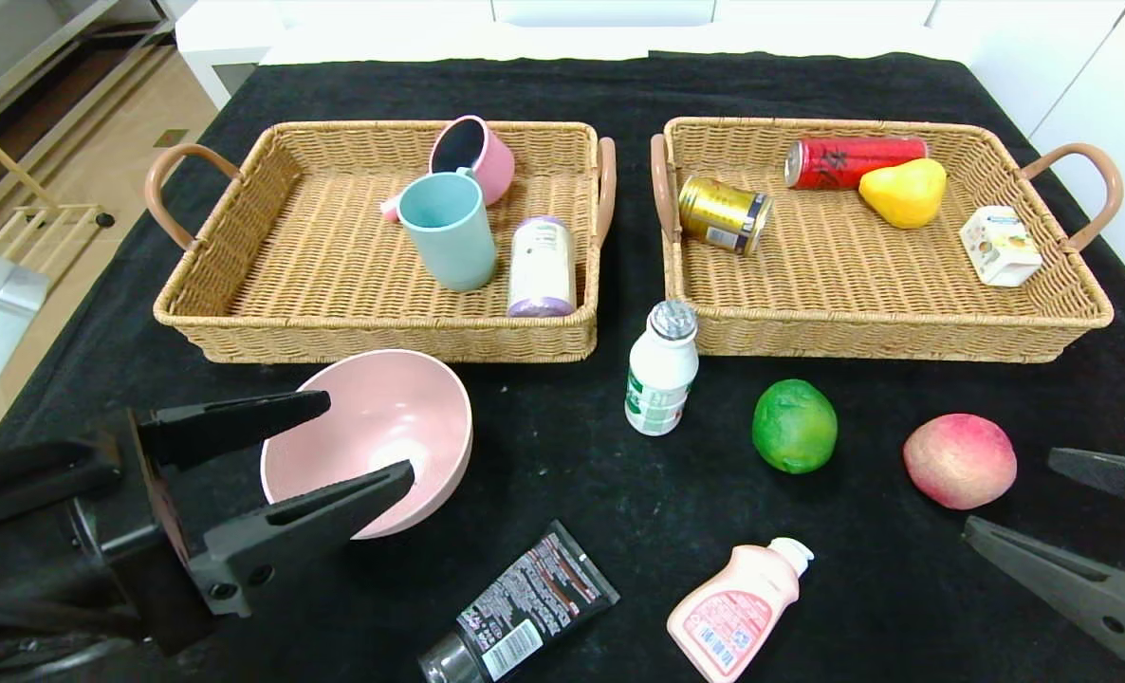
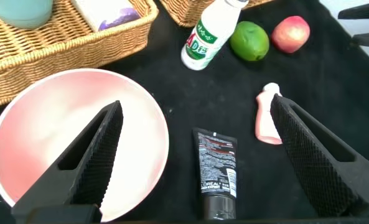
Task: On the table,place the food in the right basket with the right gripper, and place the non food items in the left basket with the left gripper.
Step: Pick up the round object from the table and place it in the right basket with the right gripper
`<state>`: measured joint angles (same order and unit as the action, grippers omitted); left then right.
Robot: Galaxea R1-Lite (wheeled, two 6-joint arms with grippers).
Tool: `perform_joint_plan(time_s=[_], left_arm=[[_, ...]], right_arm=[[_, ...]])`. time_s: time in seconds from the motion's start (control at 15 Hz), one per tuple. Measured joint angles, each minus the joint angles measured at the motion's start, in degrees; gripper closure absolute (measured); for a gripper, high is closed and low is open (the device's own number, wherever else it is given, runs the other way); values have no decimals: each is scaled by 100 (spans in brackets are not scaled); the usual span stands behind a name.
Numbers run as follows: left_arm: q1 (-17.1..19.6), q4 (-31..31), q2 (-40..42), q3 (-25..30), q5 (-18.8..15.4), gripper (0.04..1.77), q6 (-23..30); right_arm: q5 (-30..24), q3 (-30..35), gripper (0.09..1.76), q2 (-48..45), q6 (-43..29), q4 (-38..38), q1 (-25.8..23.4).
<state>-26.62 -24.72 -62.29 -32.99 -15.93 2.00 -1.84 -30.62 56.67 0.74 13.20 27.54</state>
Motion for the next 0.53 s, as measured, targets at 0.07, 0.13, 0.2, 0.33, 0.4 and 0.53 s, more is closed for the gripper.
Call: perform_joint_plan(time_s=[0.07,0.13,0.2,0.33,0.4,0.53], left_arm=[[-7,-16,-11,-2,15,9,1],[-9,-49,-20,-6,21,9,0],[-11,-57,-22,-6,20,9,-5],[-49,-63,6,-9,-5,9,-10],[-79,-63,28,-9,-5,9,-10],[-102,-61,50,0,1,9,-10]], right_arm=[[-9,6,14,10,13,-1,-21],[-11,6,14,13,5,-4,-43],[-11,6,14,13,2,-4,-59],[-13,-7,14,13,0,-1,-137],[-11,-11,14,13,13,-4,-180],[-5,-11,14,5,182,2,-332]])
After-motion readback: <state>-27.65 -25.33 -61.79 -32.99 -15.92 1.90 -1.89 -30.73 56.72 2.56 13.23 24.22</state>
